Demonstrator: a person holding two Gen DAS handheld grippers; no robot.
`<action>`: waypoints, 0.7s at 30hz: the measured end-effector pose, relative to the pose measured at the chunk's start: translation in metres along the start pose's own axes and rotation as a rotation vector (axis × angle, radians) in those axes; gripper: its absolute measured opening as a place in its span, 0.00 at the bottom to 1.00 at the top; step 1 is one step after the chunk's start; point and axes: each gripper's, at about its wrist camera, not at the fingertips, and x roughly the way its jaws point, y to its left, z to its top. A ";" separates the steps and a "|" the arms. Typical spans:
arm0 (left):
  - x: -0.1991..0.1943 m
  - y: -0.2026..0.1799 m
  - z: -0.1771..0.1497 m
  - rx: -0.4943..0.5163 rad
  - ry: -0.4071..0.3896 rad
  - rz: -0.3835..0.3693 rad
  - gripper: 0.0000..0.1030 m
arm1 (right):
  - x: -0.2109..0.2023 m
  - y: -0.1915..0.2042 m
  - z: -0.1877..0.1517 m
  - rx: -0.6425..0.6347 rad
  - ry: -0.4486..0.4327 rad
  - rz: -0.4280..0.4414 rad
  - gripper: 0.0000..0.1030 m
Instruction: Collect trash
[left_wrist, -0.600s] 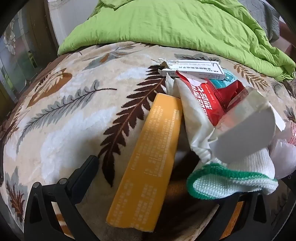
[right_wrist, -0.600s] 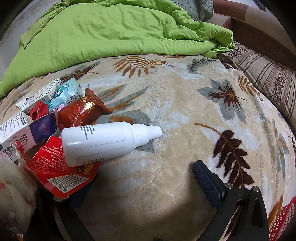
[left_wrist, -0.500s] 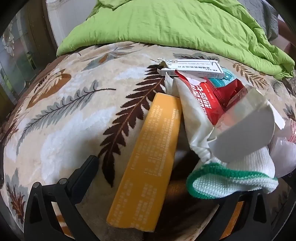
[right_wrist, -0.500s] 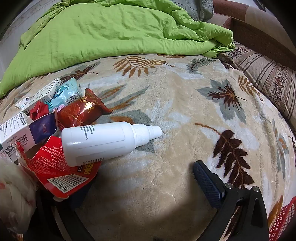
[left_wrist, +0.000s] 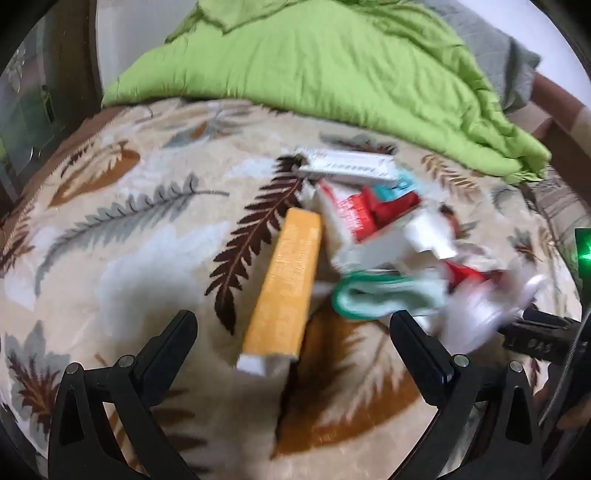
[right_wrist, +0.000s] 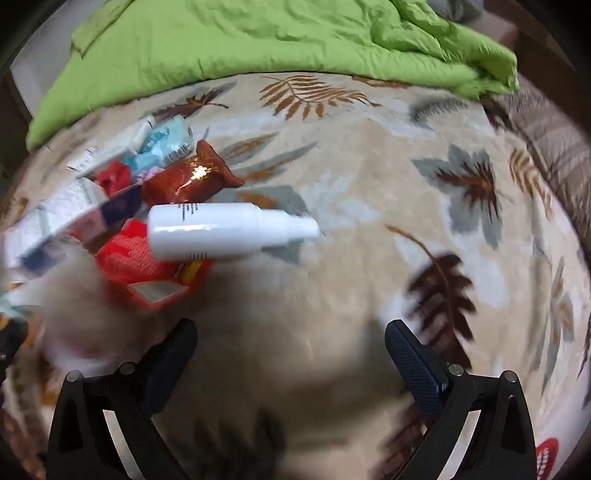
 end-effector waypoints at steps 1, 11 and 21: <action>-0.006 -0.003 -0.001 0.013 -0.008 -0.005 1.00 | -0.008 -0.006 -0.005 0.018 -0.013 0.016 1.00; -0.082 -0.032 -0.042 0.150 -0.167 -0.050 1.00 | -0.099 -0.005 -0.064 -0.087 -0.234 -0.003 1.00; -0.145 -0.028 -0.100 0.147 -0.377 0.012 1.00 | -0.153 0.002 -0.142 -0.167 -0.483 0.002 1.00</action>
